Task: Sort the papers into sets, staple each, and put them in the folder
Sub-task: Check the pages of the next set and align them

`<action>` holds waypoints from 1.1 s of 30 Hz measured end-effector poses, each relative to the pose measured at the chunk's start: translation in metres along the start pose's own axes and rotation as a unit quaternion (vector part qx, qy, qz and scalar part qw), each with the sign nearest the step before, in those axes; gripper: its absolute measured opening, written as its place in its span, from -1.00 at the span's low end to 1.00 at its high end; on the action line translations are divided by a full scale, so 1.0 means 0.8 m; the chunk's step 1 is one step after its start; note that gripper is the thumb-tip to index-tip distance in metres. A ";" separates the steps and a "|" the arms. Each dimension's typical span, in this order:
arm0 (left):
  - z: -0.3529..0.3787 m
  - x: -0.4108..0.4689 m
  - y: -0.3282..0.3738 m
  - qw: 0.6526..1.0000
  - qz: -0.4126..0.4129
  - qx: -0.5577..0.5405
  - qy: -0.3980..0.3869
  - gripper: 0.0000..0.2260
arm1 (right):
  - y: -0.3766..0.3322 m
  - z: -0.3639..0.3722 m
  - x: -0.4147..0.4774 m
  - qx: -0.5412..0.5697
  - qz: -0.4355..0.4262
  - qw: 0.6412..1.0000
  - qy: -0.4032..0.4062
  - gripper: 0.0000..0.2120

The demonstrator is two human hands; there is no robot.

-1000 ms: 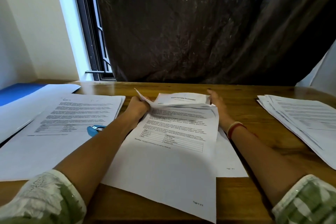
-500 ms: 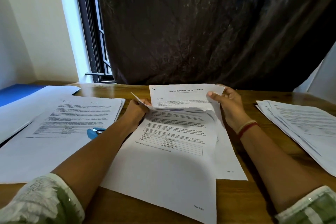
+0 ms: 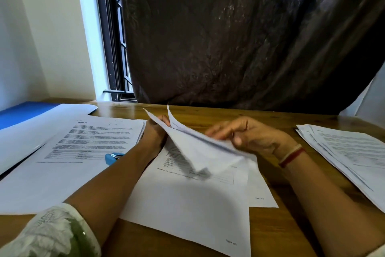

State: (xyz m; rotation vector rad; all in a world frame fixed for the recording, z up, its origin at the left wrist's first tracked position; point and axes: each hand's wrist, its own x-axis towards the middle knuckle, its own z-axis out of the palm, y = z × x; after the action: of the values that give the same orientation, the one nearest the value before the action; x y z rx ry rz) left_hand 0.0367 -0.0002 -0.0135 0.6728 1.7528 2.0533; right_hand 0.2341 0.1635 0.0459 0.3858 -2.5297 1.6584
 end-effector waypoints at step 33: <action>0.002 -0.007 0.019 0.988 -0.107 0.081 -0.076 -0.83 | 0.064 -0.007 0.001 0.119 0.078 0.890 0.434 -0.73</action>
State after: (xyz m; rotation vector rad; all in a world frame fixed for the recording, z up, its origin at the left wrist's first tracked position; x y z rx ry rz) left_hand 0.0430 -0.0045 0.0010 0.6394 1.8289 1.6873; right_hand 0.2199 0.1879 0.0030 -0.4737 -1.7207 1.6642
